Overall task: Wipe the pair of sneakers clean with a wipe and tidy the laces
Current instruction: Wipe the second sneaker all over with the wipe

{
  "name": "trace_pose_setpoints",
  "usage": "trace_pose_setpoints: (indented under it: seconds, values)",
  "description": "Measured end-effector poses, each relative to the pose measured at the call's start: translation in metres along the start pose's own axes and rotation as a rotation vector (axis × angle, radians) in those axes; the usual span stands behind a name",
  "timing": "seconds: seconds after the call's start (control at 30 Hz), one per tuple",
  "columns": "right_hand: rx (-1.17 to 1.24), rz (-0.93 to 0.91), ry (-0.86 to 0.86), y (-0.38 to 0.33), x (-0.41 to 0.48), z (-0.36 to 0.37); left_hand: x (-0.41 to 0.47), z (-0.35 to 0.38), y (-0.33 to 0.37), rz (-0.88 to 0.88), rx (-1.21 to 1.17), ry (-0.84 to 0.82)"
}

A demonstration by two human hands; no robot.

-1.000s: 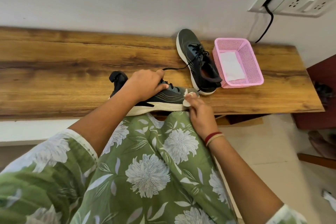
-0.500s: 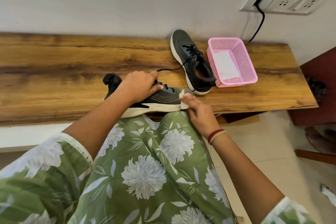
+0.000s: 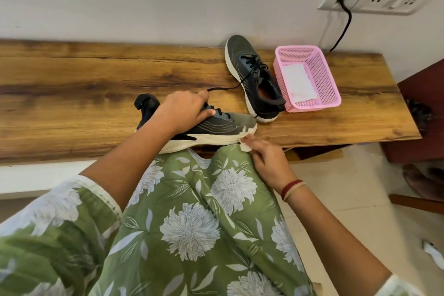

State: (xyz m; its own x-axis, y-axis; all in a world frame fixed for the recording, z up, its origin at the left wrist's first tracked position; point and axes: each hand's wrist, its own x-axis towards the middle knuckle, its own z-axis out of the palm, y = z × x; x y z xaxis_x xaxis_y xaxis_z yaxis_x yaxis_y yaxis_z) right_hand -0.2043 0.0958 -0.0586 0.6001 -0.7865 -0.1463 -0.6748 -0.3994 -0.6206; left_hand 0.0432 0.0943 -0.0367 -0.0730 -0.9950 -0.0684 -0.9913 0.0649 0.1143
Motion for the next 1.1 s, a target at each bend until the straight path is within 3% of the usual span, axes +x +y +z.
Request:
trace_pose_setpoints:
  seconds: [0.07,0.13,0.2,0.23,0.37,0.5,0.57,0.63,0.7,0.83,0.93,1.0,1.1]
  values:
    - [0.255,0.062,-0.023,0.001,-0.004,-0.001,-0.001,-0.001,0.001,0.002,0.004,0.003]
    - [0.497,0.204,0.152,-0.002,0.006,-0.007,-0.001,-0.001,0.003,0.001,0.005,0.007]
    - [0.427,0.284,0.403,-0.004,0.019,-0.014,-0.002,-0.001,0.003,-0.004,-0.005,0.004]
    - [0.329,0.288,0.438,-0.004,0.025,-0.015,-0.002,-0.001,0.003,-0.004,-0.010,0.003]
    - [-0.032,0.209,0.191,-0.016,0.023,0.007,-0.001,0.000,0.002,-0.007,-0.010,0.008]
    - [-0.010,0.077,0.129,-0.032,0.005,0.016,-0.002,0.001,0.002,-0.004,-0.002,0.014]
    - [0.152,0.120,0.030,-0.031,0.005,0.004,-0.002,0.000,0.003,0.000,-0.006,0.017]
    - [0.378,0.234,0.144,-0.023,0.015,-0.009,-0.002,0.000,0.003,0.001,-0.003,0.013]
    - [0.301,0.304,0.314,-0.010,0.029,-0.015,-0.002,0.000,0.004,0.003,-0.005,0.010]
    - [-0.067,0.157,0.074,-0.014,0.031,0.000,-0.002,0.000,0.002,-0.009,0.006,0.011]
    - [-0.100,0.074,0.058,-0.013,0.025,-0.003,-0.003,0.001,0.002,-0.014,0.009,0.007]
    - [0.097,0.153,-0.002,-0.010,0.026,-0.011,-0.002,0.001,0.003,-0.008,0.008,0.004]
    - [0.869,0.374,0.119,-0.013,0.028,-0.029,-0.001,-0.003,-0.001,0.009,0.005,-0.010]
